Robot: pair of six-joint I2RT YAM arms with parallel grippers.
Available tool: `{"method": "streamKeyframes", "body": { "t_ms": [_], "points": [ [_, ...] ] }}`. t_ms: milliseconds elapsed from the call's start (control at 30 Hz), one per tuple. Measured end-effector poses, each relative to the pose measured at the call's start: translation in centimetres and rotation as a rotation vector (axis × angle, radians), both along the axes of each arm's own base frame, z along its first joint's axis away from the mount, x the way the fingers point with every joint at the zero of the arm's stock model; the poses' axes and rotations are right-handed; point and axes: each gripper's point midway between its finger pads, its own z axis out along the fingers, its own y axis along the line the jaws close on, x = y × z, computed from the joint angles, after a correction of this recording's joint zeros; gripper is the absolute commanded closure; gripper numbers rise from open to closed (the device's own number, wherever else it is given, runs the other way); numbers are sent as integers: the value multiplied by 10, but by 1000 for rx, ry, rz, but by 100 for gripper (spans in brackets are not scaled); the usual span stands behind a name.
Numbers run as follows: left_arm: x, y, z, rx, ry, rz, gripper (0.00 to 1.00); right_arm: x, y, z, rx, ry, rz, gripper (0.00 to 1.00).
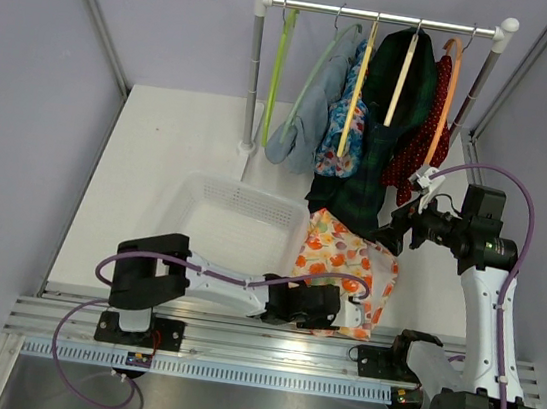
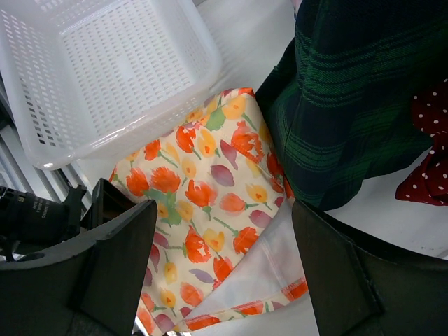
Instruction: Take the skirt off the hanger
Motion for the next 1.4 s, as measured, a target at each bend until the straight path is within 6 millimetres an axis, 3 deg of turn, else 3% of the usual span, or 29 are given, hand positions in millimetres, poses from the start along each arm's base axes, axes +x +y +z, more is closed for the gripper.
{"method": "streamKeyframes", "body": {
  "t_ms": [33, 100, 200, 333, 433, 533, 667, 767, 833, 933, 1100, 1200, 1300, 1400],
  "points": [
    [-1, 1, -5, 10, 4, -1, 66, 0, 0, 0, 0, 0, -2, 14],
    [-2, -1, -5, 3, 6, -7, 74, 0, -1, 0, 0, 0, -3, 14],
    [-3, -1, -8, -5, 3, -13, 98, 0, -1, 0, 0, 0, -4, 14],
    [-1, -1, -7, -7, -7, -10, 100, 1, -2, 0, 0, 0, -7, 14],
    [0, 3, 8, -21, -28, -1, 100, 1, -3, 0, -2, -2, -15, 14],
    [4, 7, 60, -116, -74, 19, 100, 3, -7, 1, -9, -7, -39, 14],
    [15, 20, 179, -387, -174, 71, 100, 9, -14, 3, -20, -15, -86, 14],
    [30, 47, 265, -563, -291, 145, 100, 11, -17, 3, -22, -20, -105, 14],
    [43, 70, 303, -623, -375, 210, 100, 12, -19, 3, -24, -19, -116, 14],
    [65, 101, 332, -639, -472, 302, 100, 12, -19, 2, -21, -14, -122, 14],
    [109, 153, 346, -581, -573, 476, 100, 12, -19, 2, -17, -9, -127, 14],
    [126, 177, 364, -584, -611, 555, 100, 12, -20, 2, -15, -8, -129, 14],
    [137, 200, 403, -649, -658, 624, 100, 13, -20, 1, -15, -5, -129, 14],
    [139, 222, 454, -756, -721, 676, 100, 13, -20, 0, -14, 0, -129, 14]
  ]
}}
